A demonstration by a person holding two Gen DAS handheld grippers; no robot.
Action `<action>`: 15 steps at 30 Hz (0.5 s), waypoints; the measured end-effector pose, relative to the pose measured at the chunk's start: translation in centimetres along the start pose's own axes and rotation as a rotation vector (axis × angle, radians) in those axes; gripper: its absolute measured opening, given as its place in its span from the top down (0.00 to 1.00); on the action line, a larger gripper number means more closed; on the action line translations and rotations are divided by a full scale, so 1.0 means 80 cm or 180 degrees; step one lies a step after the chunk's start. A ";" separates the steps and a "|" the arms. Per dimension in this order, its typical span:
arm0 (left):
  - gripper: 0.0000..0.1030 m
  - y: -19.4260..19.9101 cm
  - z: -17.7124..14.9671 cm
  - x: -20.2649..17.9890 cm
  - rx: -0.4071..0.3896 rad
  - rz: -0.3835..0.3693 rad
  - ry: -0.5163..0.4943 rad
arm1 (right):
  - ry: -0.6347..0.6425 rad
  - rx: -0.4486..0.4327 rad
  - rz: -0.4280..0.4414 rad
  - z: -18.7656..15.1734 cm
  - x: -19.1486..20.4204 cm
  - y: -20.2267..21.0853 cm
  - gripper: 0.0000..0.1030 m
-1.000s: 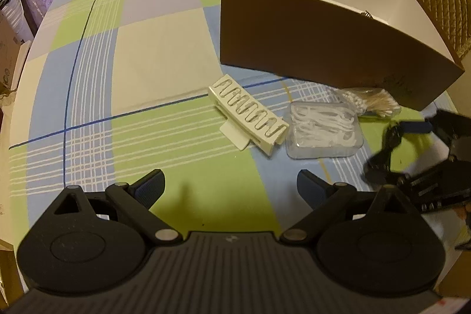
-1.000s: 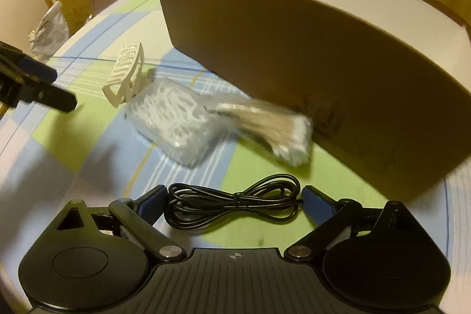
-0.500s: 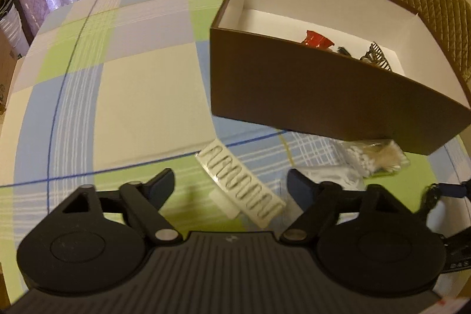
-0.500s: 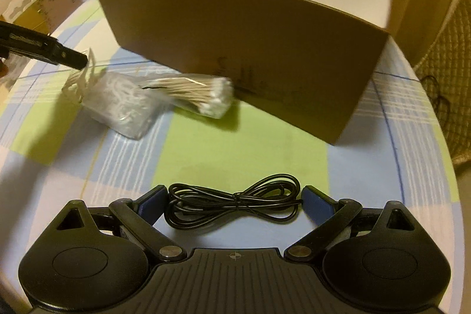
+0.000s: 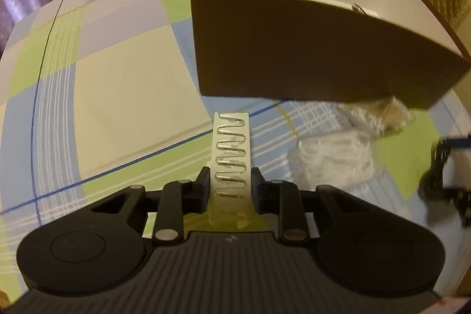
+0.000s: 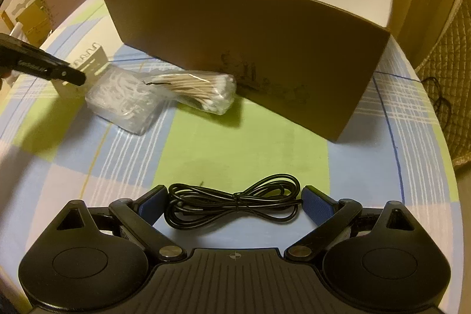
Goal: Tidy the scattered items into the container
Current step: 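Grasp the white plastic holder with the left tool while the right tool grasps the black cable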
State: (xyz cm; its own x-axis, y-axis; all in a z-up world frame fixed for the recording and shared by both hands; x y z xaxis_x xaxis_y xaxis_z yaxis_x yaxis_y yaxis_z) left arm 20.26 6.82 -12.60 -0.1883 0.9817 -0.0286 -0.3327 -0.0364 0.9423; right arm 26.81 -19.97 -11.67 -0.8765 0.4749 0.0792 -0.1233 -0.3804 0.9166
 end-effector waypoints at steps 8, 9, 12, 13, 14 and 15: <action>0.72 0.000 0.002 0.001 0.0013 0.0030 -0.0047 | 0.0025 0.0006 -0.0024 0.003 0.005 -0.004 0.09; 0.72 -0.002 0.003 -0.001 0.0017 0.0043 -0.0063 | 0.0029 0.0006 -0.0030 0.003 0.005 -0.004 0.09; 0.72 -0.011 0.007 -0.005 0.0042 0.0099 -0.0112 | 0.0004 -0.0018 -0.0043 0.004 0.006 -0.004 0.09; 0.72 -0.013 0.007 -0.005 0.0047 0.0114 -0.0126 | -0.0008 -0.0035 -0.0050 0.004 0.006 -0.004 0.09; 0.74 -0.014 0.007 -0.005 0.0051 0.0127 -0.0135 | -0.0023 -0.0054 -0.0059 0.004 0.006 -0.005 0.09; 0.78 -0.014 0.006 -0.005 0.0046 0.0132 -0.0142 | -0.0038 -0.0074 -0.0067 0.004 0.006 -0.005 0.09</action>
State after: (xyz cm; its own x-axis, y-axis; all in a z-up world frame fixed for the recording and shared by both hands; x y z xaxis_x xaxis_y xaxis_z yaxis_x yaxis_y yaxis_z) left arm 21.14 6.56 -13.47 -0.1601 0.9868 0.0251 -0.3119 -0.0747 0.9472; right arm 26.57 -19.32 -11.90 -0.8680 0.4924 0.0646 -0.1527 -0.3884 0.9087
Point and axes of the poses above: each gripper's, at about its wrist camera, not at the fingertips, and y roughly against the way its jaws point, x to its left, z to its top, the point moved 1 cm from there along -y, roughly the way its jaws point, and after that the axes turned 8 degrees about x, right-handed, at the moved point
